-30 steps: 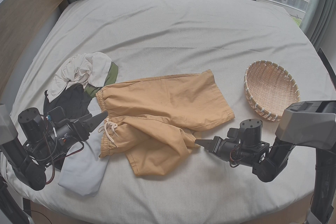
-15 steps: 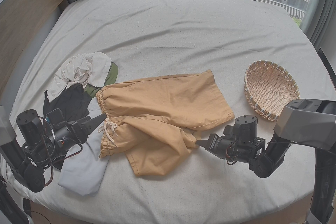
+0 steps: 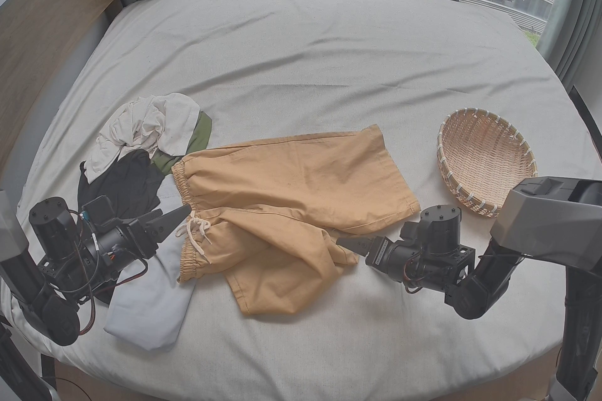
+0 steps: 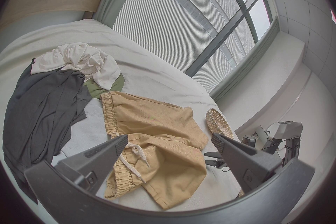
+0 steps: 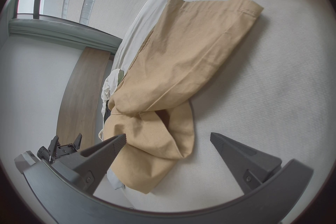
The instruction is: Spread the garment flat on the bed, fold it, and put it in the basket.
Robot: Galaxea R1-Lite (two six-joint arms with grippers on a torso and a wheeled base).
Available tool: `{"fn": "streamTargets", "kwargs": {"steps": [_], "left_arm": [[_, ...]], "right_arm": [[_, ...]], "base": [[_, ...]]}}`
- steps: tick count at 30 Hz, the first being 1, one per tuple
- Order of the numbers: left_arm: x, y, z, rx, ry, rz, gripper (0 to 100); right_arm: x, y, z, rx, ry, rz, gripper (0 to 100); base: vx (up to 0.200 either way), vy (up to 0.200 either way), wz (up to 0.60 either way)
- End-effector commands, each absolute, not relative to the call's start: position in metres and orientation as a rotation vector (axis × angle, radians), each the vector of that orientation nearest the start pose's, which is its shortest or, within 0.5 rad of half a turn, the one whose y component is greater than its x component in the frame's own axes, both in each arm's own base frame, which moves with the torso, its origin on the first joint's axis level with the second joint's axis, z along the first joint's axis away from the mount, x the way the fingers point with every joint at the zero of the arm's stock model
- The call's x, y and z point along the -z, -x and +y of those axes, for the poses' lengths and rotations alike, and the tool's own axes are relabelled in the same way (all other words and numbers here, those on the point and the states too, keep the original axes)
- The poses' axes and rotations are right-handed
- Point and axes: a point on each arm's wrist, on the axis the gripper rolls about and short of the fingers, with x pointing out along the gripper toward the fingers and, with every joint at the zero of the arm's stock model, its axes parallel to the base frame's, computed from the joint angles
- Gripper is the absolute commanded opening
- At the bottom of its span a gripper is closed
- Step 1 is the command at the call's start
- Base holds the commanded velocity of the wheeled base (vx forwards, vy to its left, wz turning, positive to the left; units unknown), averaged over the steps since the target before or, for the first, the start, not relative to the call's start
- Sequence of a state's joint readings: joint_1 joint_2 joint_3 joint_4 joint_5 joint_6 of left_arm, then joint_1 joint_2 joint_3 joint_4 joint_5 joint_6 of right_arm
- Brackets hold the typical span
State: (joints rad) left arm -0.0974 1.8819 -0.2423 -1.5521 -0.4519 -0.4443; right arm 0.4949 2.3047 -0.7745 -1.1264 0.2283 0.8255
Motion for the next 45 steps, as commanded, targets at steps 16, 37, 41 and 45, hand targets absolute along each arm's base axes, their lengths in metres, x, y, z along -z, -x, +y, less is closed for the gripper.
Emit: {"fn": "streamTargets", "kwargs": {"steps": [16,37,41,45], "left_arm": [[-0.098,-0.253,-0.034,0.517,0.447,0.203,100],[-0.103,-0.254,-0.030,0.508,0.447,0.180,100],[-0.102,-0.254,-0.030,0.506,0.448,0.181,100],[-0.103,-0.254,-0.030,0.503,0.449,0.179,100]], "right_arm": [[-0.013,-0.314,0.182,-0.478,-0.784,0.730,0],[-0.065,-0.246,0.175,-0.557,-0.759,0.780,0],[-0.075,-0.258,0.179,-0.560,-0.785,0.764,0],[-0.070,-0.291,0.185,-0.527,-0.829,0.743,0]], "base": [[0.000,0.000,0.00],[0.000,0.000,0.00],[0.000,0.000,0.00],[0.000,0.000,0.00]]}}
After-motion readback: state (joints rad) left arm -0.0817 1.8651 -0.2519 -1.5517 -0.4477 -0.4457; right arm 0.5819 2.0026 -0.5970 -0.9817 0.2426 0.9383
